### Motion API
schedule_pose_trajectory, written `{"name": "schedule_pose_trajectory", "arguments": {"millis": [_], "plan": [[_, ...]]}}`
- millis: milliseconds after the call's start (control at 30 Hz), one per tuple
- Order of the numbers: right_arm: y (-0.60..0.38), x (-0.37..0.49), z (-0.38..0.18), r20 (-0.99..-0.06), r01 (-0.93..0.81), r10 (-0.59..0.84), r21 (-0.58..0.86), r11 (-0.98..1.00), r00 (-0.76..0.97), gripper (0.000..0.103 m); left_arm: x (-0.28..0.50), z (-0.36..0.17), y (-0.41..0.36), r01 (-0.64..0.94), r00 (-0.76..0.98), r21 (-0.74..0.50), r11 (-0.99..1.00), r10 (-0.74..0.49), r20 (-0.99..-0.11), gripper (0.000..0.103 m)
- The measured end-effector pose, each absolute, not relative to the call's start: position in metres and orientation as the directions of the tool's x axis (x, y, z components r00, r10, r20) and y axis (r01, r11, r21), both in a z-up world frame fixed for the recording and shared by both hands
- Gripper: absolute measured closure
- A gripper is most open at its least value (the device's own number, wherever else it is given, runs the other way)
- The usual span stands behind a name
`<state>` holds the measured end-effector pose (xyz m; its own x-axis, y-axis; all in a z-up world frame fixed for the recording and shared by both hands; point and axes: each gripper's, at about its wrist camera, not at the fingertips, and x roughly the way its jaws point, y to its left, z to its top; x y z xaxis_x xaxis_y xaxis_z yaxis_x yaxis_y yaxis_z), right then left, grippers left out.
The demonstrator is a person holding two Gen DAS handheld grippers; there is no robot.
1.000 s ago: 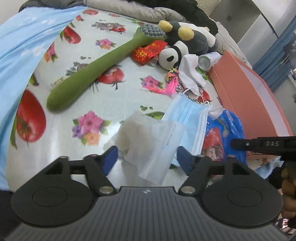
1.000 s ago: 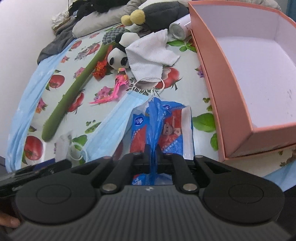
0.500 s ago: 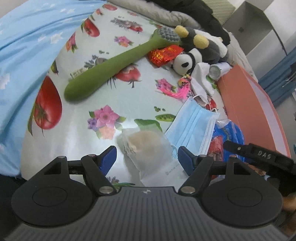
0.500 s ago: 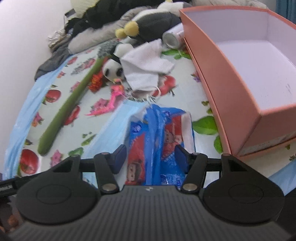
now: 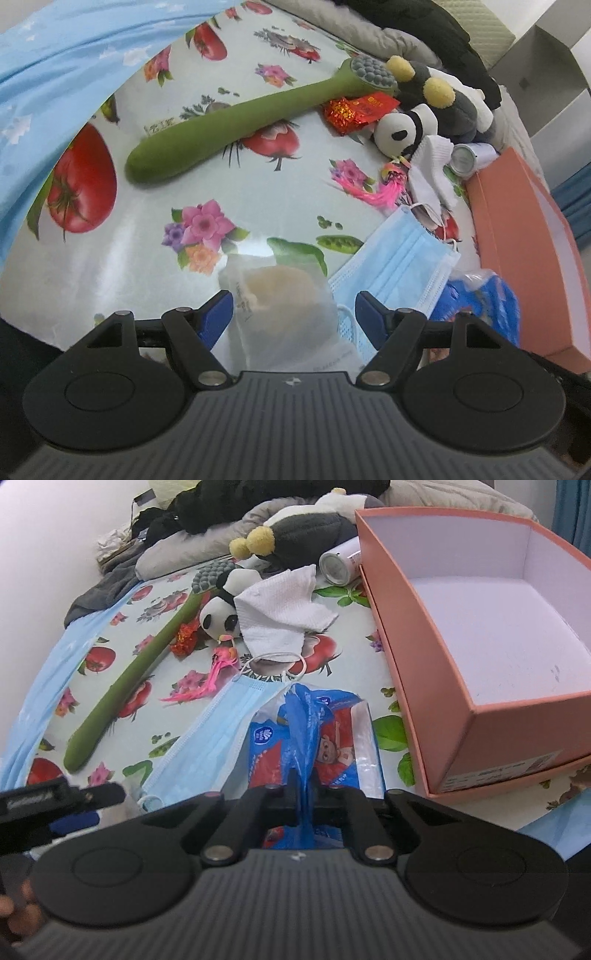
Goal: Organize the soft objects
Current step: 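Lift the blue bag with the right gripper while the left gripper grasps the white tissue, then carry the blue bag and white tissue with both grippers over the pink box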
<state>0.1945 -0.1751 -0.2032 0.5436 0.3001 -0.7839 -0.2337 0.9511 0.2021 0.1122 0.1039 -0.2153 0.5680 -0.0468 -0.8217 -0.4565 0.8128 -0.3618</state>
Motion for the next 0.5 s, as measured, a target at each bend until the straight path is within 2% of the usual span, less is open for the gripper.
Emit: {"name": "schedule_pose_trajectory", "arguments": {"millis": [167,200,333,367,400,500], "plan": [[-0.180,0.192,-0.201,-0.782,-0.234,0.296,0.197,0.952,0.549,0.097,0.124,-0.218,0.093,-0.439,0.542,-0.285,0.852,-0.003,-0.841,0.029],[-0.182,0.192,-0.200,-0.782,-0.234,0.298,0.198,0.952,0.548,0.097,0.126,-0.218,0.091,-0.426,0.537,-0.273,0.862,-0.001,-0.843,0.035],[-0.186,0.192,-0.200,-0.785,-0.239,0.305,0.204,0.949,0.540,0.097,0.127,-0.218,0.083,-0.401,0.530,-0.219,0.889,0.031,-0.847,0.042],[-0.185,0.192,-0.200,-0.785,-0.242,0.306,0.204,0.949,0.538,0.097,0.127,-0.217,0.081,-0.394,0.532,-0.207,0.895,0.038,-0.846,0.047],[-0.185,0.191,-0.200,-0.785,-0.246,0.308,0.204,0.948,0.537,0.097,0.126,-0.216,0.080,-0.388,0.535,-0.204,0.899,0.040,-0.844,0.060],[-0.185,0.190,-0.198,-0.784,-0.259,0.317,0.205,0.944,0.534,0.097,0.124,-0.215,0.078,-0.382,0.537,-0.197,0.903,0.044,-0.842,0.065]]}}
